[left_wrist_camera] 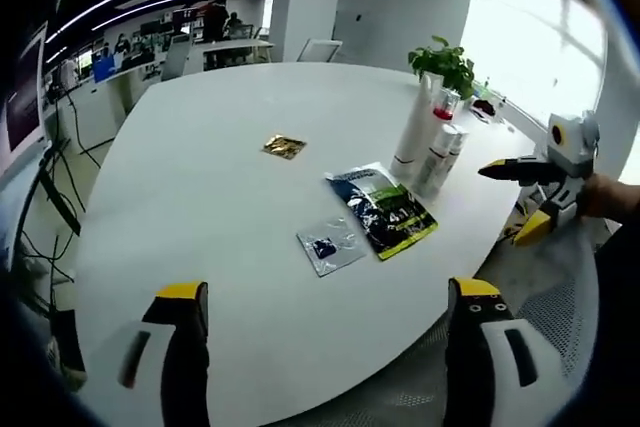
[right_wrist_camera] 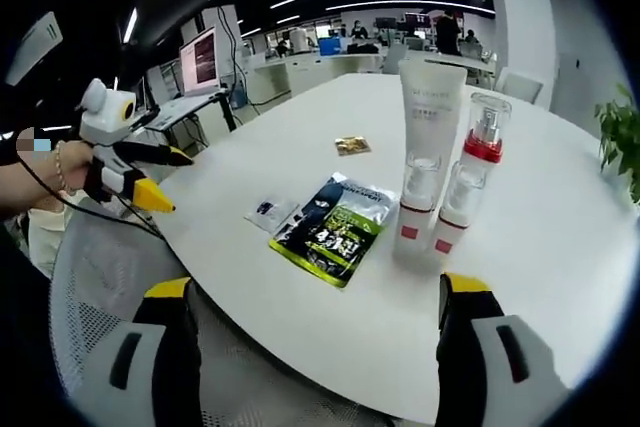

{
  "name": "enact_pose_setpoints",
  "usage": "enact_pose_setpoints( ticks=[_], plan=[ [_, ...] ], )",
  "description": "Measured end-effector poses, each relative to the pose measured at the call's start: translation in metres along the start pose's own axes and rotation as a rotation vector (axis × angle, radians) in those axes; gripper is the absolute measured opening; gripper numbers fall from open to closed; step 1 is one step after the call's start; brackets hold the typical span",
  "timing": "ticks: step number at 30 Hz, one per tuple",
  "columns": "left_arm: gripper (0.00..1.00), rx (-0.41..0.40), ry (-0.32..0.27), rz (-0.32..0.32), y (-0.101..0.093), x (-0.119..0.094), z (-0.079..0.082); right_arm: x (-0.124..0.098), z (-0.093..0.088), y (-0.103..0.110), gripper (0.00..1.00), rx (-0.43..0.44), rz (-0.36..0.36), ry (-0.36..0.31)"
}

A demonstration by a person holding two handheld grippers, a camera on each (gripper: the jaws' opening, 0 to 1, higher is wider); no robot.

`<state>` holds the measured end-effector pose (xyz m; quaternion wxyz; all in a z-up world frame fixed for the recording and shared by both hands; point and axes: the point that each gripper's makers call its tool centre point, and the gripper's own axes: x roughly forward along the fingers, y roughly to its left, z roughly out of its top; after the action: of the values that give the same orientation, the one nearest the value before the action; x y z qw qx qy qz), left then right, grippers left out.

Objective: Arrange the skincare products in the storage area until every visible bottle or jar stands upright without overlapping.

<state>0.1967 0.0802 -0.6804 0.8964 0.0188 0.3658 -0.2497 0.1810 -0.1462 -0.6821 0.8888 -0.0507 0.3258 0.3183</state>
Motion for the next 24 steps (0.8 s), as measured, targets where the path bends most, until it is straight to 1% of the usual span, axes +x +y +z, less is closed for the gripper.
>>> enact_pose_setpoints(
  ticks=[6, 11, 14, 18, 24],
  plan=[
    [0.96, 0.023, 0.020, -0.015, 0.001, 0.012, 0.006, 0.001, 0.000, -0.002, 1.00, 0.009, -0.004, 0.000],
    [0.95, 0.040, 0.020, -0.024, 0.005, 0.023, 0.017, 0.000, -0.002, -0.004, 0.99, -0.006, -0.010, 0.014],
    [0.95, 0.059, 0.015, -0.032, 0.008, 0.031, 0.030, -0.002, -0.003, -0.009, 0.98, -0.010, -0.023, 0.020],
    [0.95, 0.083, 0.015, -0.042, 0.011, 0.041, 0.042, -0.001, -0.005, -0.016, 0.98, 0.020, -0.039, 0.021],
    [0.95, 0.107, 0.037, -0.055, 0.014, 0.056, 0.047, -0.001, -0.006, -0.017, 0.98, 0.028, -0.044, 0.024]
  ],
)
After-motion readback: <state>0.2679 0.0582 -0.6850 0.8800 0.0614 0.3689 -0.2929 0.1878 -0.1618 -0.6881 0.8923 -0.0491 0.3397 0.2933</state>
